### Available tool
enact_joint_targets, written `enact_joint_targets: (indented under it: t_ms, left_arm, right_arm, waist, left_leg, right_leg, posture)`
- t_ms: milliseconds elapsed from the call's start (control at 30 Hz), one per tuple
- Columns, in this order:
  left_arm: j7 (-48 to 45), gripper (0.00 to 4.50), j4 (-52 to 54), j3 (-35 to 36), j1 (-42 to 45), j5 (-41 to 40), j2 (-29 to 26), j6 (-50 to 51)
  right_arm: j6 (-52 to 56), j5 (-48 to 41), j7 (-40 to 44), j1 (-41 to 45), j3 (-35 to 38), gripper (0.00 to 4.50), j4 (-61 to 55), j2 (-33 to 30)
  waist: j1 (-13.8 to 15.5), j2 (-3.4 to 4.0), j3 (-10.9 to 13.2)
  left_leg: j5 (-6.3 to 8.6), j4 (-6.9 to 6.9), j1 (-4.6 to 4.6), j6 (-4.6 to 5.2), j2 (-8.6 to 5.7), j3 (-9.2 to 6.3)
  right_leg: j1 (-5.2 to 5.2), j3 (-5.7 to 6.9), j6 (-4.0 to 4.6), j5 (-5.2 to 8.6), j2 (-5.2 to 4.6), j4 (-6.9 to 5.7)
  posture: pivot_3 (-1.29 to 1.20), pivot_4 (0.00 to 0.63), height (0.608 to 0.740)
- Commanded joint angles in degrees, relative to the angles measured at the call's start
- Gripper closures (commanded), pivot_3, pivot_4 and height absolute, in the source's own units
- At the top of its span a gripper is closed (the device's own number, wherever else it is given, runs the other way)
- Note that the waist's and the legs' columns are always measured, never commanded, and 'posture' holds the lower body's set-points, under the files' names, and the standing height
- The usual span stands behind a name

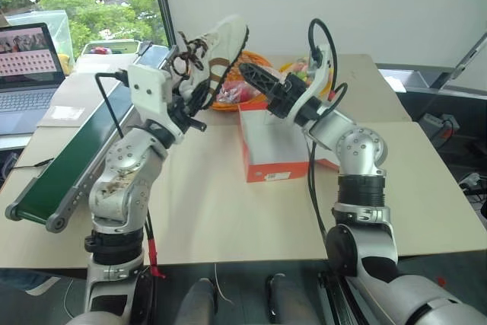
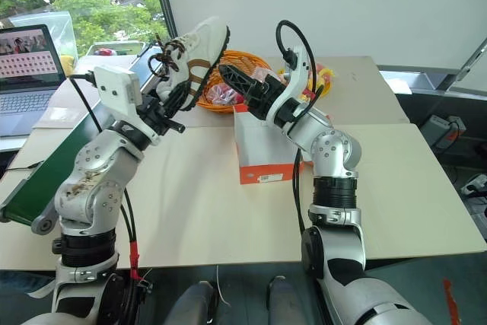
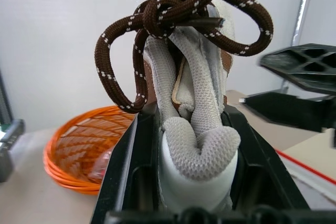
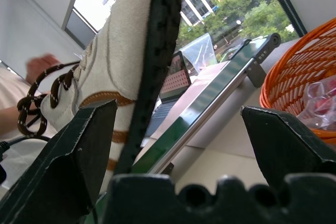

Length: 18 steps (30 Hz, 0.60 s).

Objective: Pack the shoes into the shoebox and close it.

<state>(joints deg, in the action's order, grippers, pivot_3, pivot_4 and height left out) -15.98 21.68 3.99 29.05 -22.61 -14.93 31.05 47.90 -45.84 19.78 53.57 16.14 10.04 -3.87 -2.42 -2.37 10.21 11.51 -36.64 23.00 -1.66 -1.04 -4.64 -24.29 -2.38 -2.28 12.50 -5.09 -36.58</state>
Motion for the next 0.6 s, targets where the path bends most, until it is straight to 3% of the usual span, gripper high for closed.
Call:
enact_joint_targets:
  t_ms: [33,267,367,600]
  left_arm:
    - [1.1,3.2,3.7,-1.1,0.3,-0.6,1.7,-0.3]
    - [2.0,3.2,4.5,-4.3,-0.7,-0.5,4.7,0.2]
    - [2.2,3.23,5.3,-4.7,-1.0,-0.7,5.2,0.7]
    - [2.5,3.23,6.8,-0.5,-0.6,-4.9,4.0,5.9]
  right_arm:
    - [-1.8,-1.2,0.8,2.1,0.6,0.0,-0.8,-0.1]
    - [-3.0,-0.7,1.1,3.2,0.3,0.0,0.3,-0.2]
    - [-3.6,-0.8,1.3,3.2,0.4,0.74,0.3,-0.2]
    - [-3.8,-0.4,1.4,2.8,-0.3,3.03,-0.7,-0.5]
  waist:
    - [0.0,0.0,0.0]
    - [-0.2,0.01,0.0]
    - [-0.2,0.01,0.0]
    - [-0.3,0.03,0.0]
  left_leg:
    - [0.0,0.0,-0.02,0.0,0.0,0.0]
    - [0.0,0.0,-0.03,0.0,0.0,0.01]
    - [0.0,0.0,-0.01,0.0,0.0,0.01]
    - [0.0,0.0,-0.03,0.01,0.0,0.01]
  right_leg:
    - [0.0,0.0,0.0,0.0,0.0,-0.01]
    - [0.0,-0.01,0.0,0.0,0.01,-0.03]
    - [0.0,-0.01,0.0,0.0,0.01,-0.01]
    - [0.01,-0.01,0.0,0.0,0.01,-0.02]
  posture:
    - [0.0,0.15,0.74]
    - [0.0,0.15,0.74]
    - [0.0,0.15,0.74]
    - [0.0,0.15,0.74]
